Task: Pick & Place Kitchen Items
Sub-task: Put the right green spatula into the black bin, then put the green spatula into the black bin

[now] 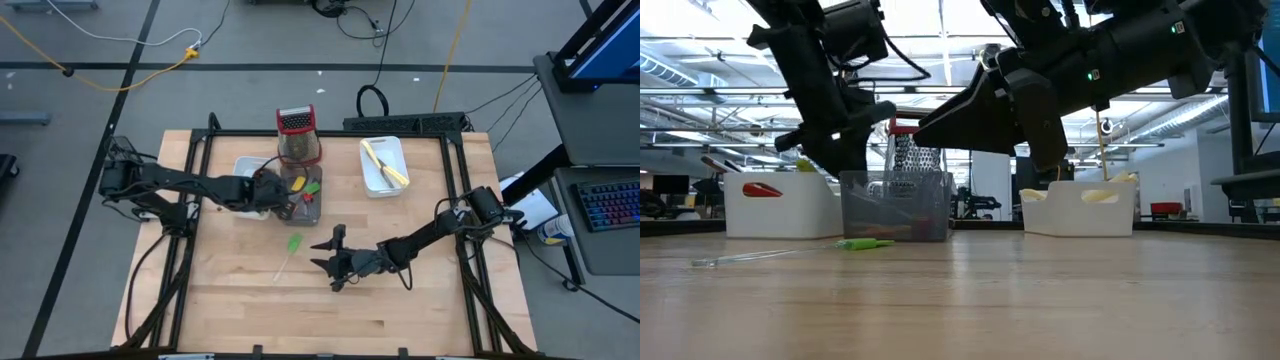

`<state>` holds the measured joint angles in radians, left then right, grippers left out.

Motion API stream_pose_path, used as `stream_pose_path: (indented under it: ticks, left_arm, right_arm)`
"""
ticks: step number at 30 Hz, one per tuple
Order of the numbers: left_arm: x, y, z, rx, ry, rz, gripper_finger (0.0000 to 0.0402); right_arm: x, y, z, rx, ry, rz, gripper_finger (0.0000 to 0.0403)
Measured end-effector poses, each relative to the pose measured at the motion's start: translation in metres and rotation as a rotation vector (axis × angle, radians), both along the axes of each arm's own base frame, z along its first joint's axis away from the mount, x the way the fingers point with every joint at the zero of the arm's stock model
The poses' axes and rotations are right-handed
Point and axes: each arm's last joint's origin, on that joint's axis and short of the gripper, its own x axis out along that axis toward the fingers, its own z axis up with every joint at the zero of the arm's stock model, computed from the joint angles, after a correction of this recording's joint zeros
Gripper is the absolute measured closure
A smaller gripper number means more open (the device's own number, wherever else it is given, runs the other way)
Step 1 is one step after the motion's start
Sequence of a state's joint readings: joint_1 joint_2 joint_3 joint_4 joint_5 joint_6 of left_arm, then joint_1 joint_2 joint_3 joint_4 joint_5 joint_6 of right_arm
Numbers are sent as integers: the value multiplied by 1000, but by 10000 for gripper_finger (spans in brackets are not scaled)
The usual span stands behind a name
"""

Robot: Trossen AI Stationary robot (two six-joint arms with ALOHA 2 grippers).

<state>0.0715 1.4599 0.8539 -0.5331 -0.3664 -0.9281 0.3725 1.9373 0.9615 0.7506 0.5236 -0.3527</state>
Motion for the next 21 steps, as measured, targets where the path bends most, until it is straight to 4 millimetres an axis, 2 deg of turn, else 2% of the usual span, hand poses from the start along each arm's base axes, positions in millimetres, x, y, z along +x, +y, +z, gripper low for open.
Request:
stream_pose_path:
  ticks: [8,16,21]
  left_arm:
    - [8,-2,-13,-75,6,-16,284]
    - [21,-9,-4,-86,-136,-115,284]
    - [21,-9,-4,-66,-125,-147,284]
  right_arm:
    - [0,0,0,-1,0,0,234]
    - [0,0,0,-2,0,0,234]
    - [0,0,0,-1,0,0,234]
